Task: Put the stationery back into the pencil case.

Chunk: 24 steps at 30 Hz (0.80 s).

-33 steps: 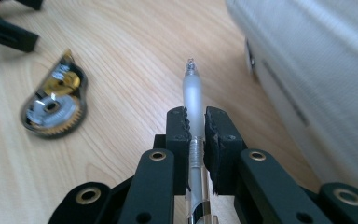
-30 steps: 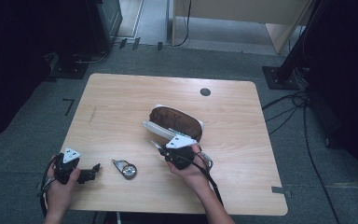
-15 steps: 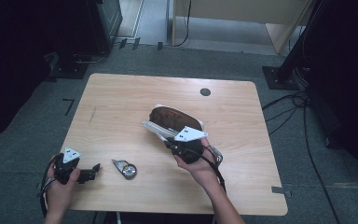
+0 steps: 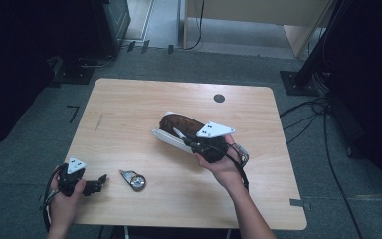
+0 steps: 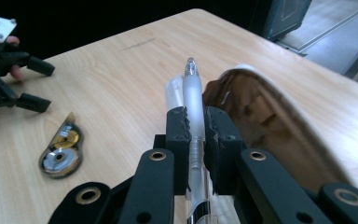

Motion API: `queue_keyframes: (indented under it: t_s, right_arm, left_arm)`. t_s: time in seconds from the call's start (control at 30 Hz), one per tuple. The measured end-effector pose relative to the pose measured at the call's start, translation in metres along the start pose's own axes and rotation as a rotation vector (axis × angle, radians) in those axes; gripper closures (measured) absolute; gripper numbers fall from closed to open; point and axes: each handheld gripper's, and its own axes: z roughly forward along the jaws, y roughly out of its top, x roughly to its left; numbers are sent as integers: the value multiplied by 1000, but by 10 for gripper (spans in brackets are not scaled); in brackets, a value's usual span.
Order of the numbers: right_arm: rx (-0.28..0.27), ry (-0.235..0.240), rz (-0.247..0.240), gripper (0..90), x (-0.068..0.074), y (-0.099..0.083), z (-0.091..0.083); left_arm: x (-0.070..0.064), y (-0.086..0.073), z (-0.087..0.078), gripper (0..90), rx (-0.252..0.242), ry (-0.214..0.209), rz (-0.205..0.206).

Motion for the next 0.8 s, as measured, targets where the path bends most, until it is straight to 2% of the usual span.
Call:
queue_keyframes:
  t_s: [0.2,0.4,0.8]
  right_arm:
    - [-14,-18,0,806,-14,10,-4]
    - [-16,-6,6,806,-28,15,3]
    - [43,14,14,806,-50,6,45]
  left_arm:
    - [0,0,0,0,0,0,0]
    - [0,0,0,0,-2,0,0]
    - [0,0,0,0,-1,0,0]
